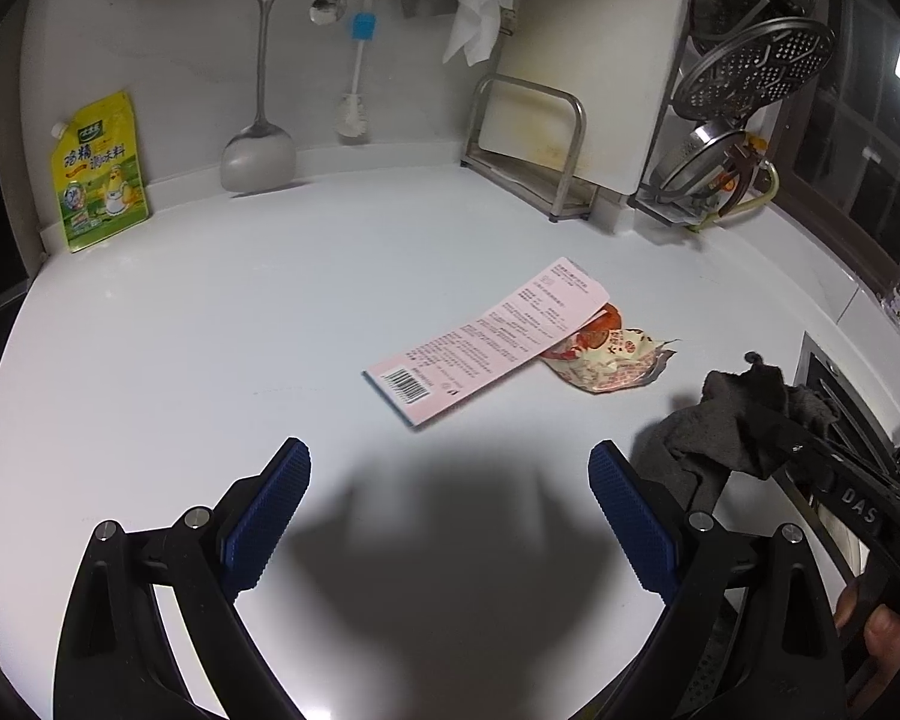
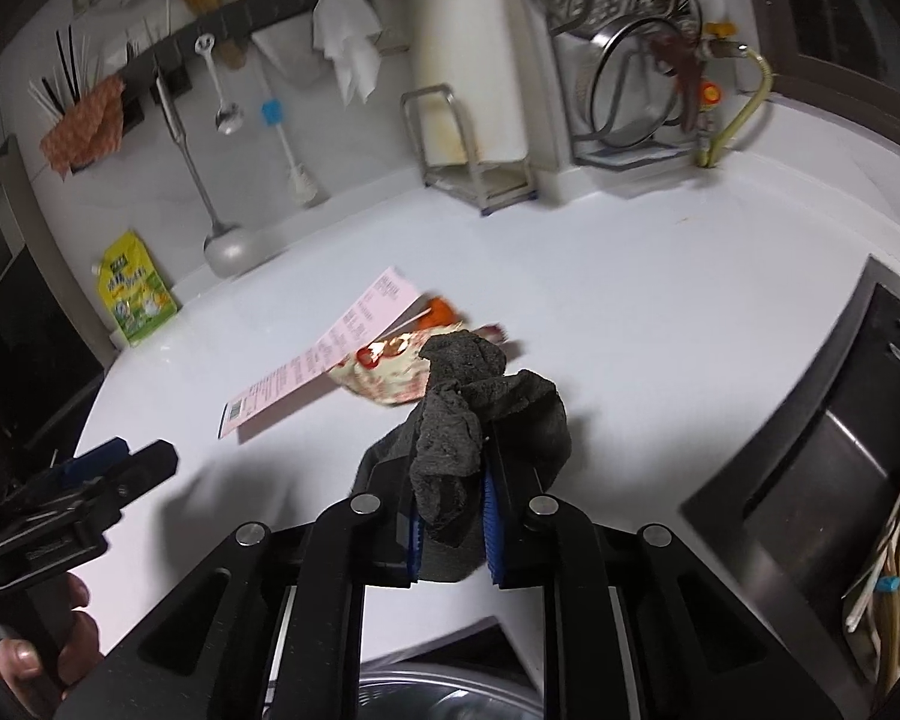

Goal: Collect trash
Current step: 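Lift the gray cloth with the right tool while the left tool approaches the pink receipt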

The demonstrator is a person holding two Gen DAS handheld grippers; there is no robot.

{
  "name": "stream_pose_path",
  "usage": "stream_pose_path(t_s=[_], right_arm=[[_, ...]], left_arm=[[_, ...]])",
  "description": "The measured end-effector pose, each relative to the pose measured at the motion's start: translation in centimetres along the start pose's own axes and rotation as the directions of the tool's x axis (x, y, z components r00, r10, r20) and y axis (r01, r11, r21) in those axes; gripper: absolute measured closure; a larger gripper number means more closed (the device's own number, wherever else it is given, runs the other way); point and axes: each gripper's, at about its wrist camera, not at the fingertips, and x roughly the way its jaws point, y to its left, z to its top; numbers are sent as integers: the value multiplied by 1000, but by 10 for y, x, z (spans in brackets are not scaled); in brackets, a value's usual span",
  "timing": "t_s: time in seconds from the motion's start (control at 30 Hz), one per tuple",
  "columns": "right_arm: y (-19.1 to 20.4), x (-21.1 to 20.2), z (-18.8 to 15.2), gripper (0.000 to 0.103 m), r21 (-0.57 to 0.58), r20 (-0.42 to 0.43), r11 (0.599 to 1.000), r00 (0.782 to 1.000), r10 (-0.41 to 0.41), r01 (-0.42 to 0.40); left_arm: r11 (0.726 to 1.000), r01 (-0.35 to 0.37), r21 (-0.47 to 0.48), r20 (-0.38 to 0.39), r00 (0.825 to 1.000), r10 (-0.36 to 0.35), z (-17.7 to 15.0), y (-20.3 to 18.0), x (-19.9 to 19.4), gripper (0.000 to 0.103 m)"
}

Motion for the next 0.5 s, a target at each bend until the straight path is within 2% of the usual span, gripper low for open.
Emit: stream_pose_path(t_s=[0.27, 0.4, 0.5], right_arm=[[-35, -4, 5, 88, 8, 4, 1000, 1000, -3, 3], [-47, -1, 4, 88, 9, -2, 1000, 1000, 12, -12], [-51, 2, 4, 88, 16, -5, 999, 999, 37, -37]], left_arm=[[1000, 11, 10, -11, 1000, -11, 10, -39, 26, 11], [1000, -2, -4, -14, 1000, 2, 18, -40, 36, 11], [999, -39, 34, -3, 999, 39, 25, -36, 41, 11]])
